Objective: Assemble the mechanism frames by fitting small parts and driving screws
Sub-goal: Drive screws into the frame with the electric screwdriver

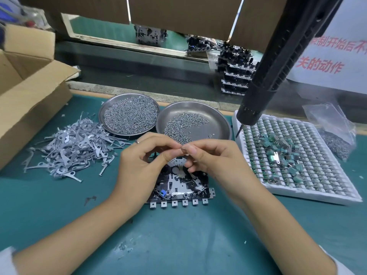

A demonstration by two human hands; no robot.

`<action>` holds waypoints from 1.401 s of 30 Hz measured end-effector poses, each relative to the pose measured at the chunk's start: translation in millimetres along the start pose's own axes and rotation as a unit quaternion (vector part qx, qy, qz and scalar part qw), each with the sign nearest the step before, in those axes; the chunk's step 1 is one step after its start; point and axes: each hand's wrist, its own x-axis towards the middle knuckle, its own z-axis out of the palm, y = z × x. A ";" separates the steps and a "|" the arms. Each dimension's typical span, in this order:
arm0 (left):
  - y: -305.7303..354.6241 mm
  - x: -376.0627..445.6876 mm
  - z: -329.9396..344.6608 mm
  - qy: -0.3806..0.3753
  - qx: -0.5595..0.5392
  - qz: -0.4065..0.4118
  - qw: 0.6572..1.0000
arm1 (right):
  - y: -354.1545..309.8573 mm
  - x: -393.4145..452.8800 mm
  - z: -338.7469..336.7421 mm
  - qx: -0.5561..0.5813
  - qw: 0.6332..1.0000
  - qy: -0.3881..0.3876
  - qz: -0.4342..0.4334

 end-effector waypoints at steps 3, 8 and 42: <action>-0.5 -0.6 -0.3 0.001 -0.006 -0.007 1.000 | -0.3 -0.6 -0.1 -0.006 1.000 -0.001 -0.003; -0.7 -1.3 0.2 -0.001 -0.007 -0.001 1.000 | -1.0 -1.3 -0.9 -0.007 1.000 -0.008 -0.002; 5.4 -5.6 4.6 -0.002 -0.004 -0.075 0.997 | -38.6 -36.1 -118.1 -0.577 0.784 0.208 0.093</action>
